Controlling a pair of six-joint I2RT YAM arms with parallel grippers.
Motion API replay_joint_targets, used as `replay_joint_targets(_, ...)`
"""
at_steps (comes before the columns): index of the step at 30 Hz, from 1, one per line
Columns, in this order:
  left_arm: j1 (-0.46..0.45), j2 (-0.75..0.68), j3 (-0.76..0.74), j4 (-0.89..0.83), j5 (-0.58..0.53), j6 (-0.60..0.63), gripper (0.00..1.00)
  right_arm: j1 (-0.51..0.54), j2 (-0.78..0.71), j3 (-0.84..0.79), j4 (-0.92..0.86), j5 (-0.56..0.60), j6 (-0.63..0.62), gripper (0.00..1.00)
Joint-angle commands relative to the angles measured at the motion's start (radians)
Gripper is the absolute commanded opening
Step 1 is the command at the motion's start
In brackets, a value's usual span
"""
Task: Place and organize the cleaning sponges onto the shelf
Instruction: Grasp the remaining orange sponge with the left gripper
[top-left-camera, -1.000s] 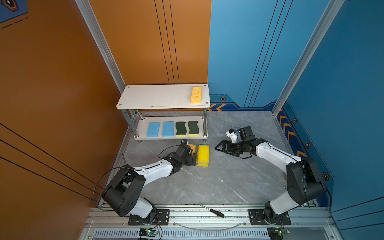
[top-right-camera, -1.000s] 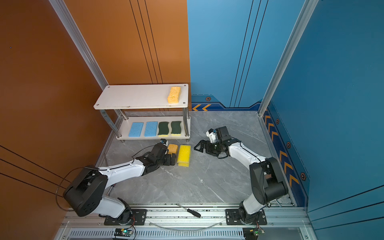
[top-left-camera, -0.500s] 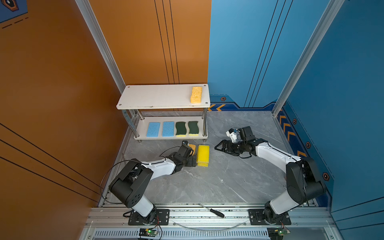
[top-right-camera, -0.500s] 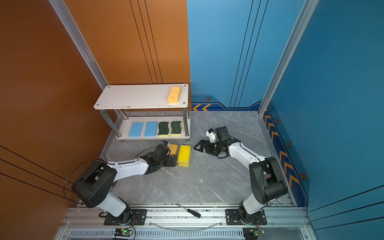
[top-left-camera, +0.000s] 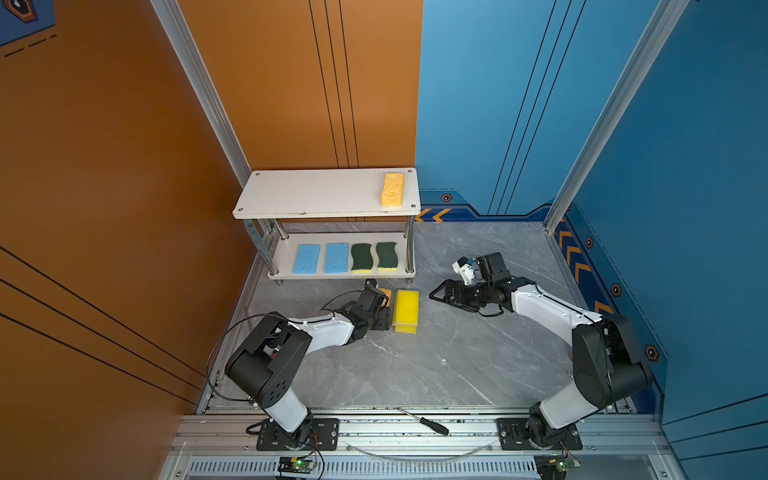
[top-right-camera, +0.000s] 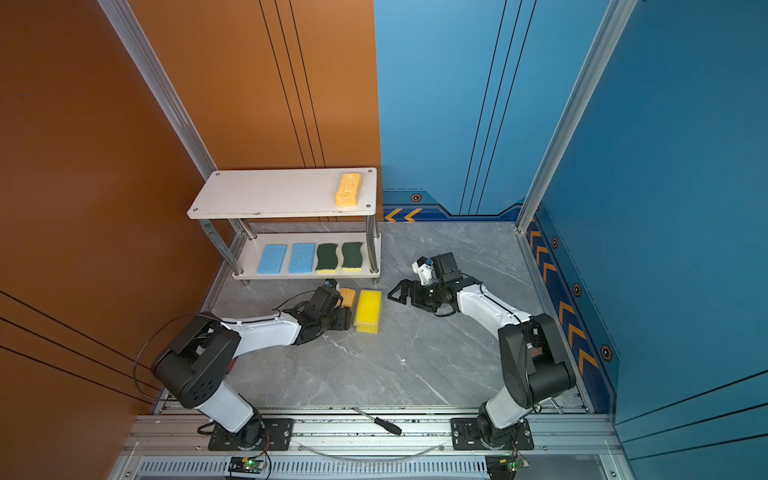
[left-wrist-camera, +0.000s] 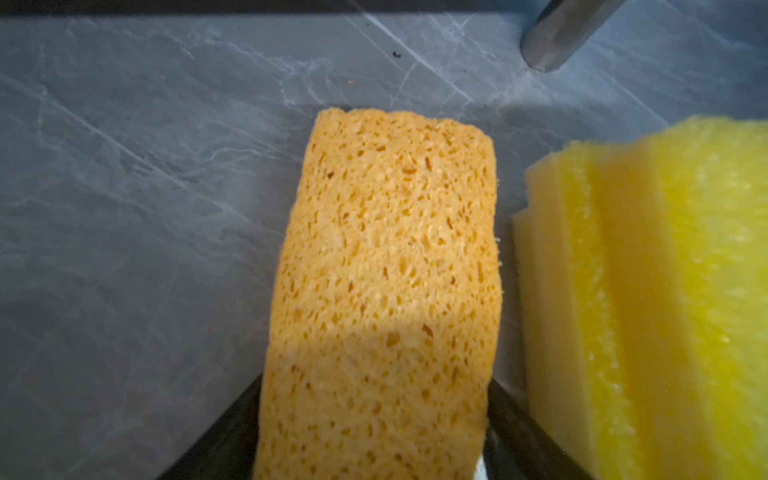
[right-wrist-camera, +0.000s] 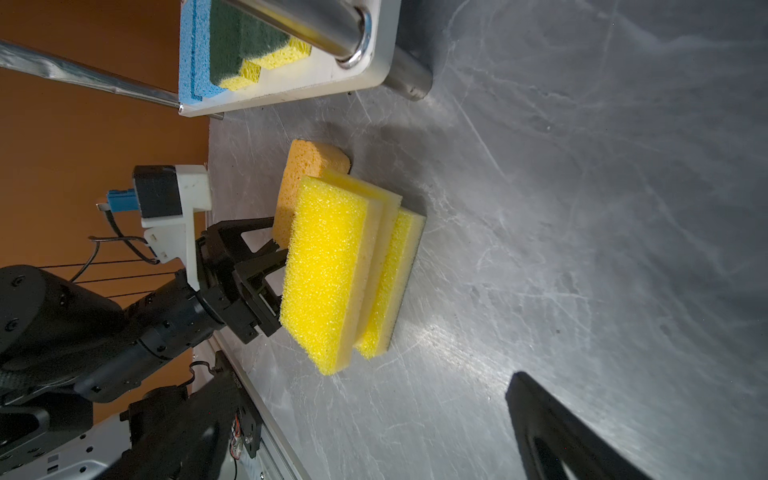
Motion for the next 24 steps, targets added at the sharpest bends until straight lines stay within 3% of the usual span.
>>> replay_joint_targets(1, 0.004, -0.002, 0.018, -0.034, -0.014, 0.002, 0.67, -0.007, 0.014, 0.012, 0.007, -0.019, 0.006, 1.00)
replay_joint_targets(4, 0.003, -0.009, 0.017, -0.042, -0.007, 0.002, 0.56, -0.007, 0.017, 0.010, 0.009, -0.020, 0.006, 1.00)
replay_joint_targets(8, 0.000, -0.028, 0.013, -0.050, -0.006, -0.005, 0.51, -0.008, 0.018, 0.013, 0.008, -0.022, 0.006, 1.00)
replay_joint_targets(17, -0.005, -0.099, 0.019, -0.105, -0.009, -0.008, 0.46, -0.008, 0.024, 0.018, 0.010, -0.025, 0.006, 1.00)
replay_joint_targets(24, -0.038, -0.233, 0.047, -0.219, -0.017, -0.002, 0.44, -0.008, 0.034, 0.022, 0.015, -0.027, 0.010, 1.00)
